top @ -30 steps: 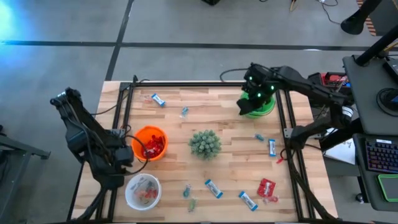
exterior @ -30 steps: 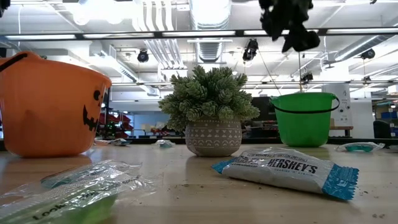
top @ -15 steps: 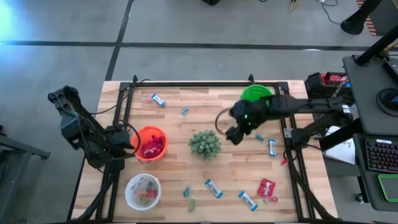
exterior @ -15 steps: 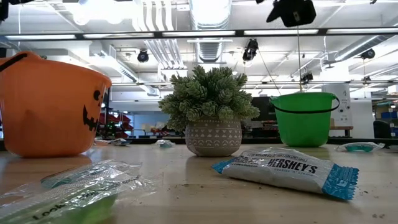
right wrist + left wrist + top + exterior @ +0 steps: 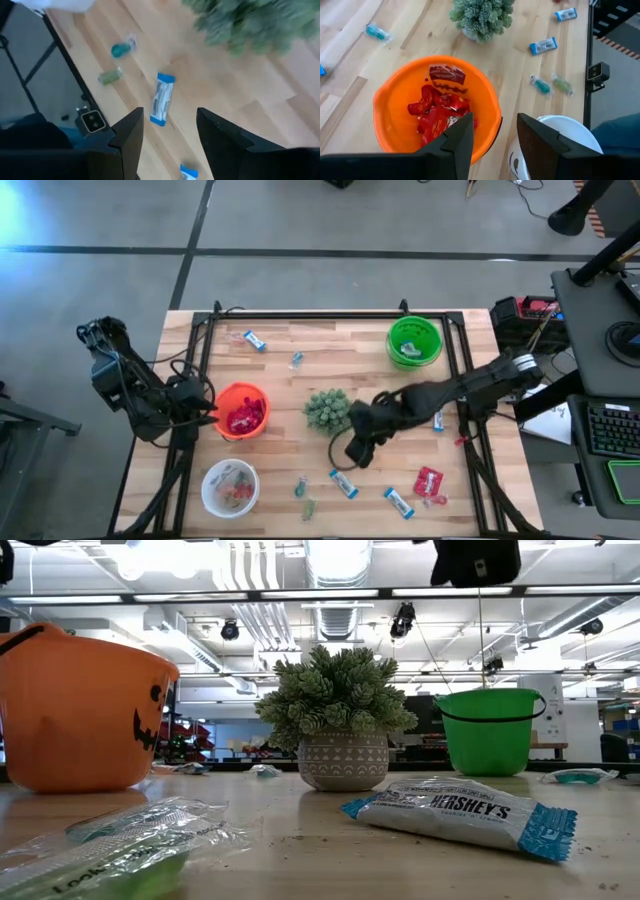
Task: Sort candy
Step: Put the white chocolate into the green bucket
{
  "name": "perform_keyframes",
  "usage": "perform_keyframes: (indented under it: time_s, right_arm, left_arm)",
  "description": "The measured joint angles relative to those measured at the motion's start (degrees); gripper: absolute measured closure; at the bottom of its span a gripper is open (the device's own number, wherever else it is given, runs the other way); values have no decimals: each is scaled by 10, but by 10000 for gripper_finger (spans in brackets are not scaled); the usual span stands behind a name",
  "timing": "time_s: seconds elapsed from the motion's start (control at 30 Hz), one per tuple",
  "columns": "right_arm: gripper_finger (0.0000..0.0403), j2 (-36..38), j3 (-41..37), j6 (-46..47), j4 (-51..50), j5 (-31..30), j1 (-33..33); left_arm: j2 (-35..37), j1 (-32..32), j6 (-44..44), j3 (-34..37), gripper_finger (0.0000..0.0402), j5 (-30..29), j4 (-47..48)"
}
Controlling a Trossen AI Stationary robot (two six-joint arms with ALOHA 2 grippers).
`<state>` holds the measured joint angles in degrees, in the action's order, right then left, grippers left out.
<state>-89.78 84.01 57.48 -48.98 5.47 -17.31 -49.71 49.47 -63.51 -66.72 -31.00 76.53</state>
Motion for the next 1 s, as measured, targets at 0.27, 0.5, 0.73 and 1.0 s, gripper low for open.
perform_keyframes:
  time_s: [0.27,0.5,0.73,1.0]
  right_arm:
    - [229,-84,0,35,46,-16,-25]
    - [229,-143,0,69,49,-16,-27]
    - [229,-163,0,72,59,-6,-42]
    - [229,-195,-3,79,123,-12,-71]
  left_arm:
    - [-2,0,-11,0,269,0,-3]
    - [-3,0,-18,0,269,0,-3]
    - [-3,0,-42,0,269,0,-3]
    - [-3,0,-32,0,269,0,-2]
